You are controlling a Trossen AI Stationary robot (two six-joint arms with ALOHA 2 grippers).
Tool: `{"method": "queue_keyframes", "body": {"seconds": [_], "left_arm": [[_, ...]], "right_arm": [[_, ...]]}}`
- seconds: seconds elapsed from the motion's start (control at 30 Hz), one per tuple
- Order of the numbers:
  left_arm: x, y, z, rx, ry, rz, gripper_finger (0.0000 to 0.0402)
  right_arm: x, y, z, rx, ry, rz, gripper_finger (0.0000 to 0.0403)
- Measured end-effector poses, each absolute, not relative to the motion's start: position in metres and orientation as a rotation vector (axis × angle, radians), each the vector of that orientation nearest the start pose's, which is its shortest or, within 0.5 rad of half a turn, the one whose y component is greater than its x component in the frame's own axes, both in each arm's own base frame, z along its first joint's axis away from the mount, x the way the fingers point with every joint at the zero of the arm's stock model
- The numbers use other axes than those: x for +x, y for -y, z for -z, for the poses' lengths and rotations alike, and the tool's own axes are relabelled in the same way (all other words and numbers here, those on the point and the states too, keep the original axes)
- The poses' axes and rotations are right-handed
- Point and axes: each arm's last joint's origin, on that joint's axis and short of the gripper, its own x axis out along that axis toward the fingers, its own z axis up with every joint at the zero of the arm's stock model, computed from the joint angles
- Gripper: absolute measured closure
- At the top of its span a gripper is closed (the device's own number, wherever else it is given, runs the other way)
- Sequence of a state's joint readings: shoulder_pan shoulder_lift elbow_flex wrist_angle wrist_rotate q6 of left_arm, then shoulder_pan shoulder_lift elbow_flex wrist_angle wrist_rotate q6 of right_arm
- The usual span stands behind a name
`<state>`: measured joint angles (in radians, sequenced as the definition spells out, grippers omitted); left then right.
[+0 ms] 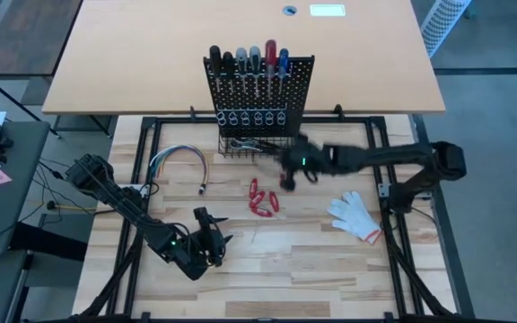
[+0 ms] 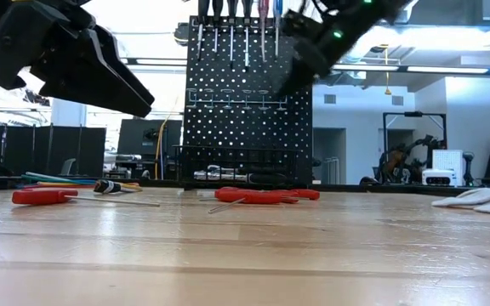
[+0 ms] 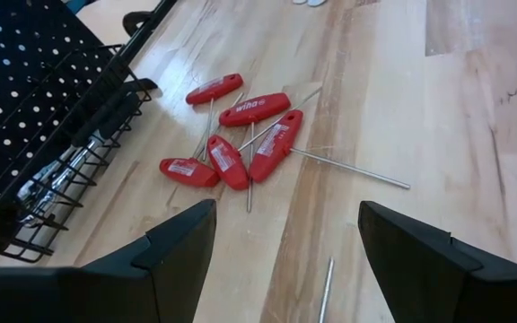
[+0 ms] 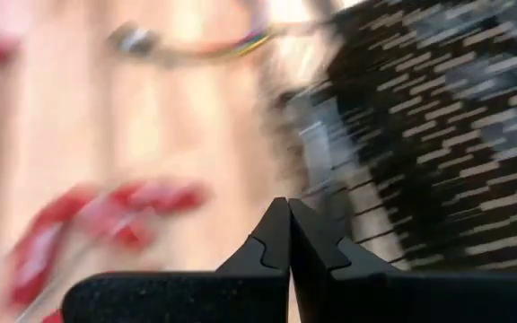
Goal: Hang tools onto peg board
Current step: Hang the red allen wrench on the pegboard
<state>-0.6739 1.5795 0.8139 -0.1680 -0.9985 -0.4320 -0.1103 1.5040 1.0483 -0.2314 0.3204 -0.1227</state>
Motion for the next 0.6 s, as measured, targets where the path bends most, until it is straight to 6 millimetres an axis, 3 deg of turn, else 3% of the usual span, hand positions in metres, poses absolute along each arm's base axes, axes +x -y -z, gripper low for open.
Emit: {"method": "queue_keyframes", "body": {"seconds": [0.17,0.3,0.47,0.6], "left_arm": [[0.238,0.166,-0.173,0.273,-0.537,-0.410,0.0134],[0.237,0.166,-0.172,0.253,-0.556,-0.407,0.0134],[0.229,0.161,-0.166,0.141,-0.628,-0.434,0.0134],[0.214,0.154,-0.171,0.091,-0.875,-0.405,0.0134]], "right_arm": [[0.303,-0.009,-0.204,-0.098,-0.762,0.266,0.0399],[0.290,-0.040,-0.178,0.077,-0.681,0.234,0.0390],[0.280,-0.063,-0.164,0.141,-0.558,0.151,0.0331],[0.282,-0.067,-0.169,0.075,-0.480,0.106,0.0259]]}}
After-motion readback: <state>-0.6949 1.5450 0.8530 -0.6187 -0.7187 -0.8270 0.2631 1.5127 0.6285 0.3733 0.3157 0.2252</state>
